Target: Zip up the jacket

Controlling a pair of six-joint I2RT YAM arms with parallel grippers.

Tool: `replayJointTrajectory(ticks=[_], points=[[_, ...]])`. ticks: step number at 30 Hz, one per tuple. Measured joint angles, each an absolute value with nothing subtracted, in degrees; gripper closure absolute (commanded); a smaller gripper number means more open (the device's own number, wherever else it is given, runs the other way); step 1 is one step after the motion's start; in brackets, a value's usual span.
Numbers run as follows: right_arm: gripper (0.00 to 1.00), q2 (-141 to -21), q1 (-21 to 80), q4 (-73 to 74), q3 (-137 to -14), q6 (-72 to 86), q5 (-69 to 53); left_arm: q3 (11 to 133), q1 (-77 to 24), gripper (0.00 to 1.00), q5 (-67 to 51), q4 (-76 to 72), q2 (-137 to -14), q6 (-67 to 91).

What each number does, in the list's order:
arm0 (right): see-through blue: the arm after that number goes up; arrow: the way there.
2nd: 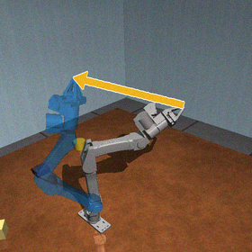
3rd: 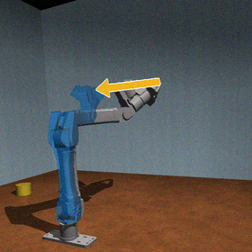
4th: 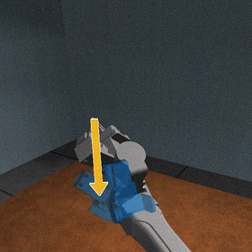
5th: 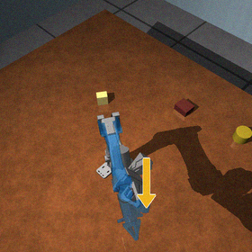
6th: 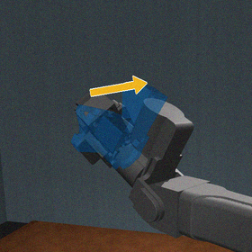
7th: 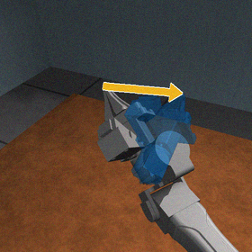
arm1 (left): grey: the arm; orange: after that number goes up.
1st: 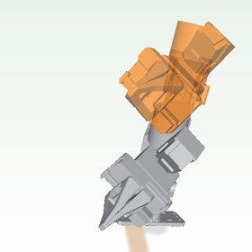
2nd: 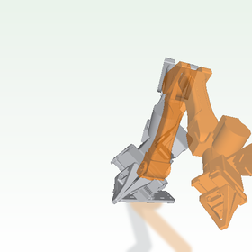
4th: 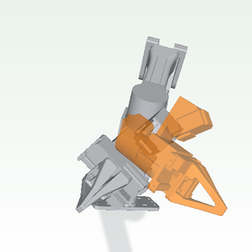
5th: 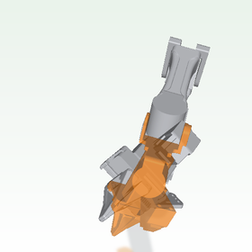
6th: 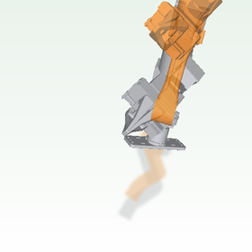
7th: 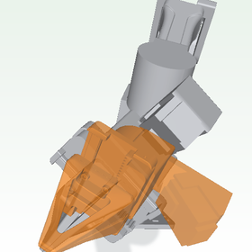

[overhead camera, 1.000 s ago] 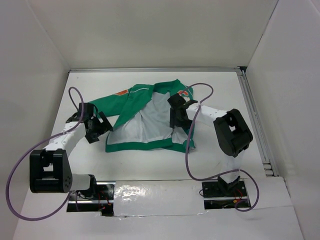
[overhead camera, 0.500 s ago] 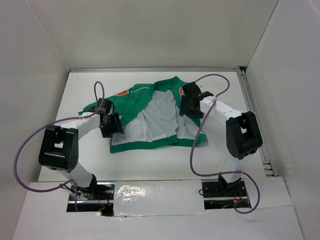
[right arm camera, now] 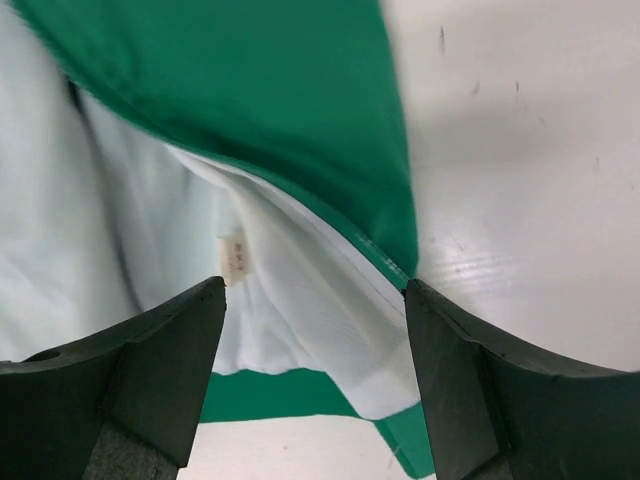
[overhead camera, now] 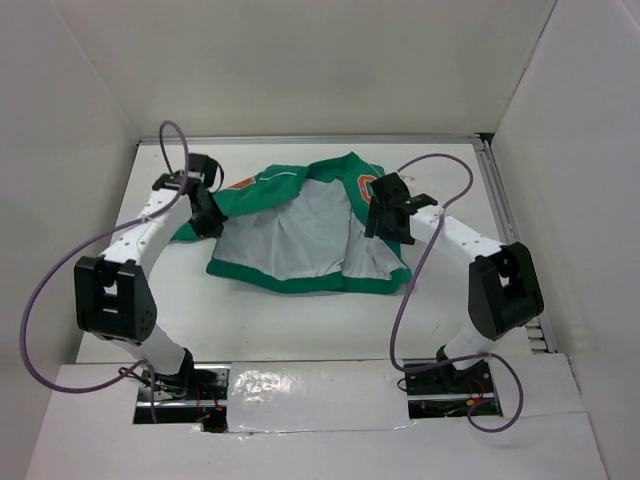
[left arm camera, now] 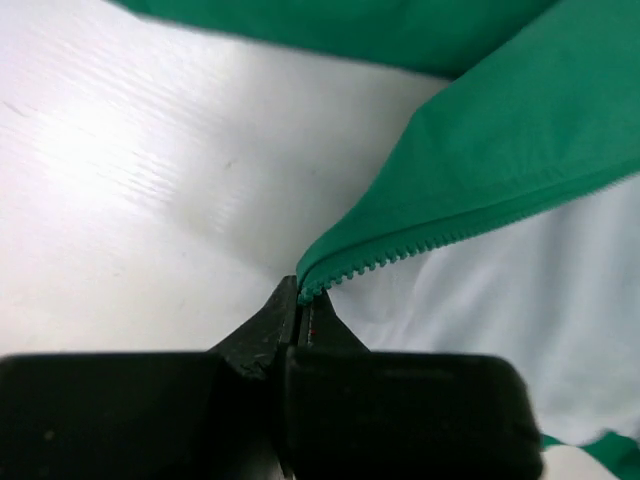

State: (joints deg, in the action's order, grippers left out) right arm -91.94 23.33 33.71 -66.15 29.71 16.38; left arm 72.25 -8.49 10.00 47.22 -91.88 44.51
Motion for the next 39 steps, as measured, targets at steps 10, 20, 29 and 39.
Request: replayJointTrajectory(ticks=[10, 20, 29, 39], points=[[0.18, -84.2, 23.4, 34.4, -59.2, 33.7, 20.1, 89.8, -20.5, 1.00, 15.8, 53.0, -80.8, 41.8], [0.12, -74.3, 19.1, 34.1, -51.3, 34.9, 17.5, 90.5, -47.9, 0.25, 10.5, 48.5, -102.5, 37.7], [0.12, -71.3, 18.4, 33.2, -48.9, 34.4, 14.1, 79.0, -60.0, 0.01, 2.5, 47.0, -105.3, 40.1], [0.12, -69.6, 20.4, 32.0, -48.2, 33.8, 13.3, 69.2, -48.2, 0.01, -1.6, 39.7, -89.3, 42.6]])
